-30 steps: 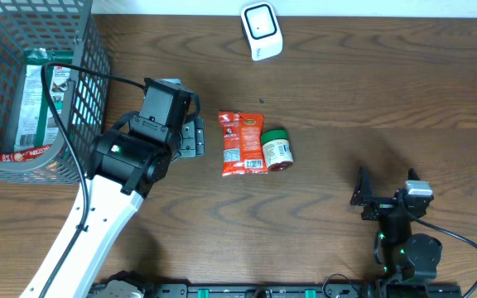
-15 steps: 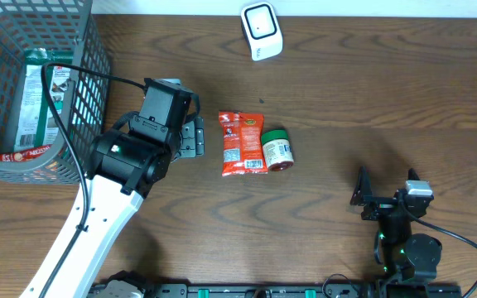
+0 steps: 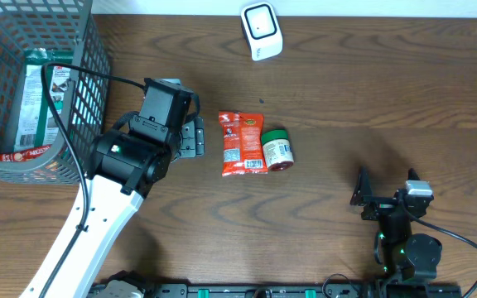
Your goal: Scan the item barcode
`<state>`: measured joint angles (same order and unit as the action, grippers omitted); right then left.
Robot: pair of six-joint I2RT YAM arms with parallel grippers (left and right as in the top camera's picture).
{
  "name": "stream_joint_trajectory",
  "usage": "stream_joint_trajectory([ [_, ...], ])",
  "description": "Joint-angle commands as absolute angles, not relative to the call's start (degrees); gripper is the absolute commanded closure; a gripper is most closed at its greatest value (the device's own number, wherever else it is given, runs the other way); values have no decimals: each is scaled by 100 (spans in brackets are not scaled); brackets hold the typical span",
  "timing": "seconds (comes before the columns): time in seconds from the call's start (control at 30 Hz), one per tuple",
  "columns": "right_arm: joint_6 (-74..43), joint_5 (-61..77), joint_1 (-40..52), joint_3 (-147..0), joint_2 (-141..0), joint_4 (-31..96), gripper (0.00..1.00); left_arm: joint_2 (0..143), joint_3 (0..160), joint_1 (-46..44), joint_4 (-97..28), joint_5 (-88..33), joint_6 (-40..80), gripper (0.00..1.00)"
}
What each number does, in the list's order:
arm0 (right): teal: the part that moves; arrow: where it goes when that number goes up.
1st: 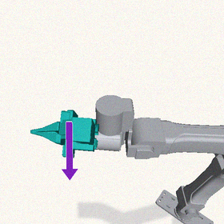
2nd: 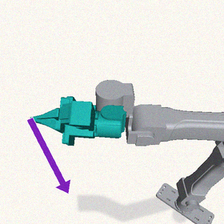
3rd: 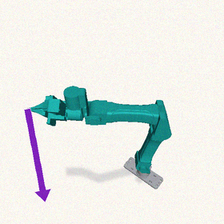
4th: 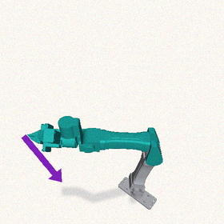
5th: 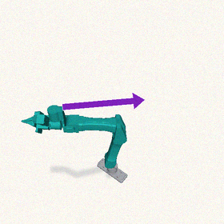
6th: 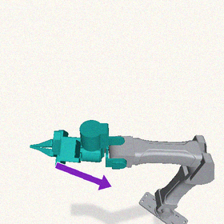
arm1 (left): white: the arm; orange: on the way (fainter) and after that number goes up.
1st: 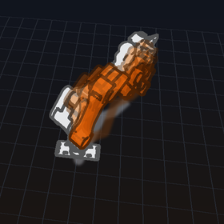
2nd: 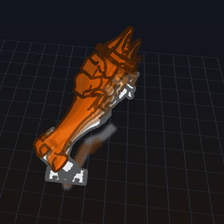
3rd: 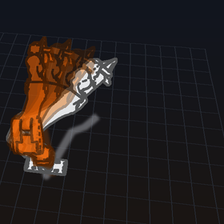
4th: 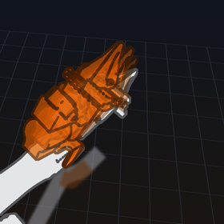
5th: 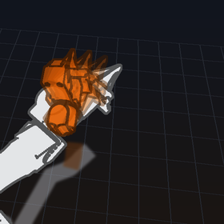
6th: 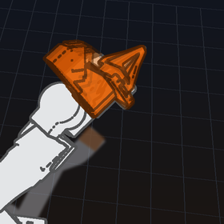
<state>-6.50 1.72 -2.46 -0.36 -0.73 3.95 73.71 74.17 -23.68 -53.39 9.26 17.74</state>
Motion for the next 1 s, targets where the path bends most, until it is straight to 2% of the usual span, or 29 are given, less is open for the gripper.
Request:
stream_joint_trajectory([
  [0.0,-615,158,-242,-30,-64,416,1,7380,7470,-2338,-5354,1013,1719,17],
  [0.23,-617,158,-242,-30,-64,416,1,7380,7470,-2338,-5354,1013,1721,17],
  [0.6,-615,158,-242,-30,-64,416,1,7284,7526,-2246,-4460,1013,1500,17],
  [0.73,-615,158,-242,-30,-64,416,1,7286,8042,-1686,-4506,989,1772,18],
  [0.8,-617,158,-242,-30,-64,416,1,7293,8479,-1291,-4635,961,1787,26],
  [0.97,-615,158,-242,-30,-64,419,1,7367,9730,-25,-5151,954,1811,27],
])
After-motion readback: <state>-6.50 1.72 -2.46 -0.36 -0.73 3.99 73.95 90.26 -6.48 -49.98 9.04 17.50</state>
